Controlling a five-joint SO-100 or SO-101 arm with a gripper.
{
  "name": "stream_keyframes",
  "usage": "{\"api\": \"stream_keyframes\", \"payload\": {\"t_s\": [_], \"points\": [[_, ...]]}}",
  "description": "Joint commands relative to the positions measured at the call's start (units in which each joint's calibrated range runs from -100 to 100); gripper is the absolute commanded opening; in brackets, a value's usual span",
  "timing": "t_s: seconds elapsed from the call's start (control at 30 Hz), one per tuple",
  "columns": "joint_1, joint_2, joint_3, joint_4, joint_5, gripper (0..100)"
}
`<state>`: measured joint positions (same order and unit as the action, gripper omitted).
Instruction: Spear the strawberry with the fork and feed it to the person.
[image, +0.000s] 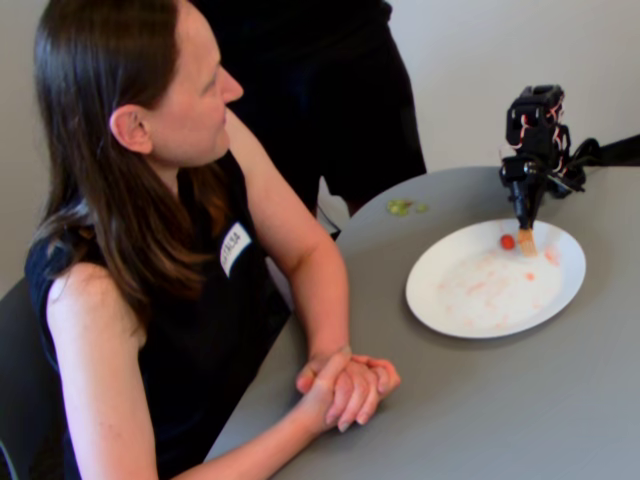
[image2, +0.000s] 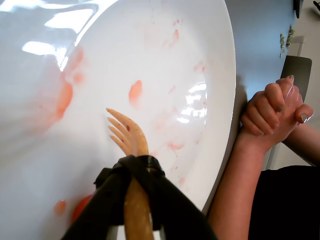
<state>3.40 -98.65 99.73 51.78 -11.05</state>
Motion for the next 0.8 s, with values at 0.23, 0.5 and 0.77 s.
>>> {"api": "stream_keyframes", "payload": {"t_s": [0.23, 0.5, 0.77], "points": [[0.26, -0.59, -0.45, -0.26, 7.38, 1], [0.26, -0.59, -0.45, -0.26, 7.38, 1], [0.86, -0.16, -13.89, 0.44, 8.01, 1]]}}
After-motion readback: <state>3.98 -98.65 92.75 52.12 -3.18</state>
